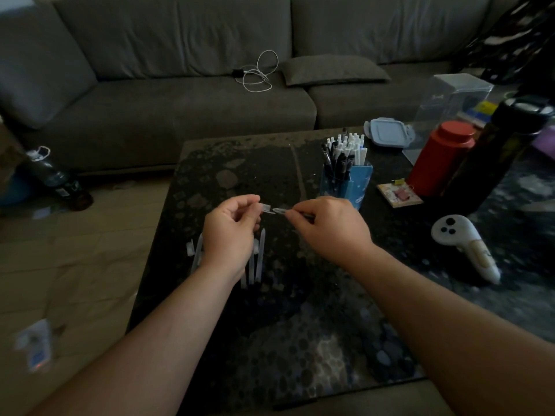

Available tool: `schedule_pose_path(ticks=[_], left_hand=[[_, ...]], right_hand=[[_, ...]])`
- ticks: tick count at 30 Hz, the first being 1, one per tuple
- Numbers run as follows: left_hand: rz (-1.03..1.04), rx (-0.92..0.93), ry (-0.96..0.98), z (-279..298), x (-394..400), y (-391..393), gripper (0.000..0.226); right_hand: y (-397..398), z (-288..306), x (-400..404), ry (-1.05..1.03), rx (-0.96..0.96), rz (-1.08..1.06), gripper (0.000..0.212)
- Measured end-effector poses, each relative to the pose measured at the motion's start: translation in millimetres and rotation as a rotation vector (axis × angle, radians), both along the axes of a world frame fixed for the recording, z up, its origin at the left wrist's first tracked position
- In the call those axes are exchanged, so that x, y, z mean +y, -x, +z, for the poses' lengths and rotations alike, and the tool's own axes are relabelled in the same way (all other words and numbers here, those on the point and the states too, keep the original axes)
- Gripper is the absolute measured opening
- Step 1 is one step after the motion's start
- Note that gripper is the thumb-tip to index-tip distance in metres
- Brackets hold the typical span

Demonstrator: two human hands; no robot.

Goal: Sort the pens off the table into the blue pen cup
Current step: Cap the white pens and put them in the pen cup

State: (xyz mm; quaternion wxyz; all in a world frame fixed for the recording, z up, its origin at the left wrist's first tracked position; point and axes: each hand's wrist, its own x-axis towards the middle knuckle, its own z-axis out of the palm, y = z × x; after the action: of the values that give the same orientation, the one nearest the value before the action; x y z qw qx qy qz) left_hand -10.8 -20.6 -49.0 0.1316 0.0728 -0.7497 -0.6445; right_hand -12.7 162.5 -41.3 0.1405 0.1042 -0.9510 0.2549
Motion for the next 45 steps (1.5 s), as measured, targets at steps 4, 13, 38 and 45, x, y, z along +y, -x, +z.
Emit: schedule_pose_path(ticks=[4,13,38,45], left_hand=[[-0.034,-0.033,0.018,-0.3,2.5,-1.6,0.016],[0.064,-0.291,-0.459,-1.3,9.7,-0.2,0.009],[-0.223,-0.116,0.05,-5.0,11.2,-5.1,0.019],[-0.273,-0.117,0.154,-7.3,13.6,-8.4,0.015]], right_hand=[[-1.5,1.4,-2.2,0.011,-0.026,0.029,0.026],[-8.9,6.1,-12.2,-0.075,0.048,0.052,0.02],[-4.3,54.5,12.4,0.16,-0.344,0.033,0.011],[9.0,90.1,76.0,0.646,0.271,-0.456,0.008]])
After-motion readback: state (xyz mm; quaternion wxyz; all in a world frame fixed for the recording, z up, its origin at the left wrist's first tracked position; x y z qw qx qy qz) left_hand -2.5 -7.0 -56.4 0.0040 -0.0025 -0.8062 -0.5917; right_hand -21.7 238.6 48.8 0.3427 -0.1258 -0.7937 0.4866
